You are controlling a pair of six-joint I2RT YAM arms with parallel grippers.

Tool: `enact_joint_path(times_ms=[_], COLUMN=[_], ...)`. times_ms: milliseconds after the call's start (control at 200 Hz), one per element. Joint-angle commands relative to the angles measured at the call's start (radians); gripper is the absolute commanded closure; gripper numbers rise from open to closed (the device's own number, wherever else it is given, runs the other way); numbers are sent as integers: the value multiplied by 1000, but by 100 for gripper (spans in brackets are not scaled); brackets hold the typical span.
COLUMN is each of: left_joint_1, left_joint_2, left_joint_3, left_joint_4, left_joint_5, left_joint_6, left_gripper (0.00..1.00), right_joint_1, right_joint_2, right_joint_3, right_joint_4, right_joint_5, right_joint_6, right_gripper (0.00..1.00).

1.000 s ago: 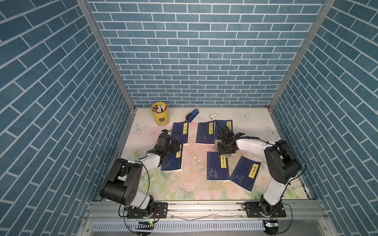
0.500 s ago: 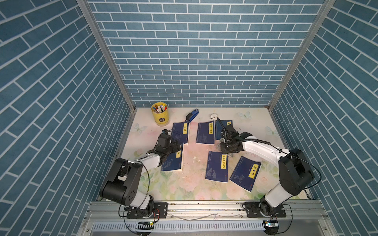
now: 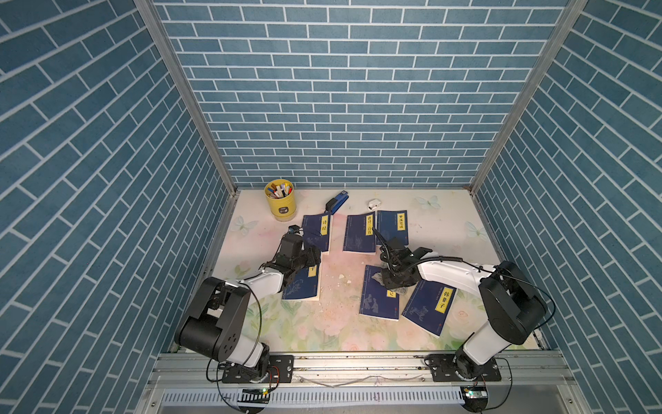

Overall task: Wipe the cover of the book
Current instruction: Wipe the dirt from the cover of the book.

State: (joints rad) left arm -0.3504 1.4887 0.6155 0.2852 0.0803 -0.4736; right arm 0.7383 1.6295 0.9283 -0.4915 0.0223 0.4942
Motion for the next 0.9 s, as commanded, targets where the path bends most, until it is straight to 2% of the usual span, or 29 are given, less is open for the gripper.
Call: enact_joint_path(times_ms=[0, 180, 360, 495, 630, 895], left_joint_1=[-14, -17, -17, -17, -17, -17], left_joint_2=[16, 8, 1, 16, 32, 25], left_joint_3=[29, 33, 34, 41, 40, 30], left_joint_4=[2, -15, -31, -23, -11, 3], left_joint_5=[0, -16, -36, -27, -15, -5], left_joint_6=[15, 17, 30, 31, 29, 17], left_gripper=[22, 23, 22, 22, 22, 23], right_joint_1=[61, 167, 178, 88, -26, -72], right_joint_2=[14, -42, -155, -155, -73, 102], right_joint_3=[-53, -104, -189, -206, -157, 12], right_joint_4=[-26, -75, -92, -67, 14, 14], right_joint_5=[-52, -84, -49, -29, -15, 18], right_joint_6=[66, 152, 228, 201, 124, 23], right_gripper=[89, 89, 89, 89, 89, 89])
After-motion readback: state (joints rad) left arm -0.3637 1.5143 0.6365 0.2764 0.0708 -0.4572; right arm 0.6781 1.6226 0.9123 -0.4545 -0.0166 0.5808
